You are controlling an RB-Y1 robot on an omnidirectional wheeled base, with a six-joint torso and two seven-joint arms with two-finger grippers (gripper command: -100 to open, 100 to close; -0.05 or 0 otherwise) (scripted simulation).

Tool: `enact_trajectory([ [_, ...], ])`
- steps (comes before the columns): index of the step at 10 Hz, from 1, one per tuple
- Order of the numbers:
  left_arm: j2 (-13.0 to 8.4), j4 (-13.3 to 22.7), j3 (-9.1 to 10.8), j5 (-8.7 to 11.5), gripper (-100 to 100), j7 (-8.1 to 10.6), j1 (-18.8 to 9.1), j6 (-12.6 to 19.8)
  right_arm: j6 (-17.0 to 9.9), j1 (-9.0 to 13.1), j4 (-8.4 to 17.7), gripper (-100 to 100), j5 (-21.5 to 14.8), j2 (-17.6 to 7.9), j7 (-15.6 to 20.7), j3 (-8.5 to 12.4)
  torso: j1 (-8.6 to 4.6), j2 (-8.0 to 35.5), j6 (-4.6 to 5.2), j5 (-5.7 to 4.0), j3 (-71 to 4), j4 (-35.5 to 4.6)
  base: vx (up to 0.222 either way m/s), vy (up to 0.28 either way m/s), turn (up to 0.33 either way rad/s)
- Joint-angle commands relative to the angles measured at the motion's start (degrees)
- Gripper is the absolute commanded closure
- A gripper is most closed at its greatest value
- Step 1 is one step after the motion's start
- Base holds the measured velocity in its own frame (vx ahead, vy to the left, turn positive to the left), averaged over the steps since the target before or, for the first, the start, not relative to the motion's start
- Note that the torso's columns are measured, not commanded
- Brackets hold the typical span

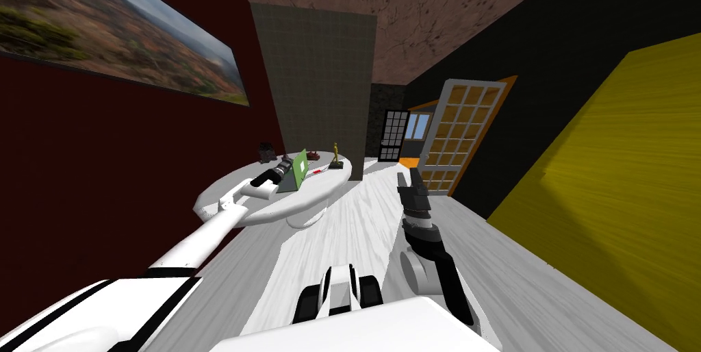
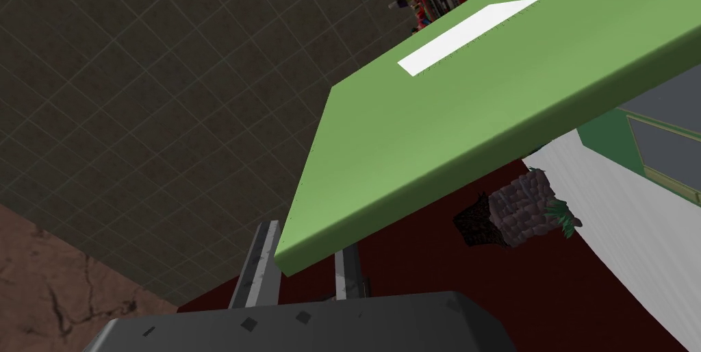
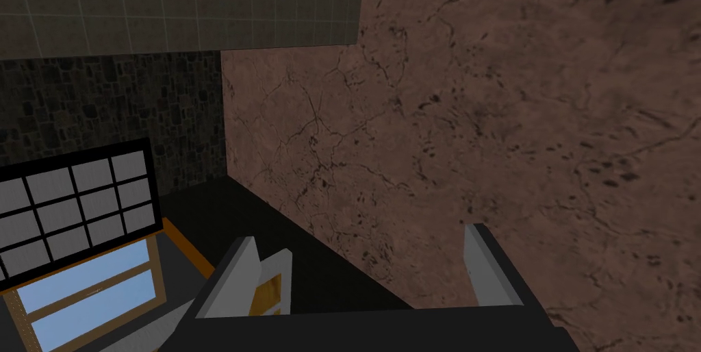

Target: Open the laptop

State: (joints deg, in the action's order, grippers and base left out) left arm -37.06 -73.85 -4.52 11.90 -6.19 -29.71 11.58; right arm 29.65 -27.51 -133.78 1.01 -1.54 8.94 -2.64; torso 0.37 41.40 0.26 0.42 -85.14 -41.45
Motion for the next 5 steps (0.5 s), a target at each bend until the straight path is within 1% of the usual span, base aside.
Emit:
enact_trajectory([
  [1,0.5,-3.7,0.56,-2.7,100,2.23,4.3,2.2,0.0,0.0,0.0,0,0.0,0.0,0.0,0.0,-0.04,0.1,-0.09,0.00,0.0,0.0,0.010,0.029,-0.021],
  [3,0.5,-3.7,0.56,-2.7,100,2.23,4.3,2.2,0.0,0.0,0.0,0,0.0,0.0,0.0,0.0,0.00,0.0,-0.21,0.11,0.0,0.2,0.005,-0.002,0.013],
  [4,0.7,-7.1,2.50,-6.0,100,4.95,6.0,4.4,0.0,0.0,0.0,0,0.0,0.0,0.0,0.0,0.08,0.0,-0.27,0.15,0.0,0.2,-0.006,0.027,-0.219],
  [5,0.7,-8.7,2.50,-6.9,100,5.64,7.2,4.9,0.0,0.0,0.0,0,0.0,0.0,0.0,0.0,0.17,-0.1,-0.04,0.09,0.0,0.1,-0.008,0.048,-0.145],
])
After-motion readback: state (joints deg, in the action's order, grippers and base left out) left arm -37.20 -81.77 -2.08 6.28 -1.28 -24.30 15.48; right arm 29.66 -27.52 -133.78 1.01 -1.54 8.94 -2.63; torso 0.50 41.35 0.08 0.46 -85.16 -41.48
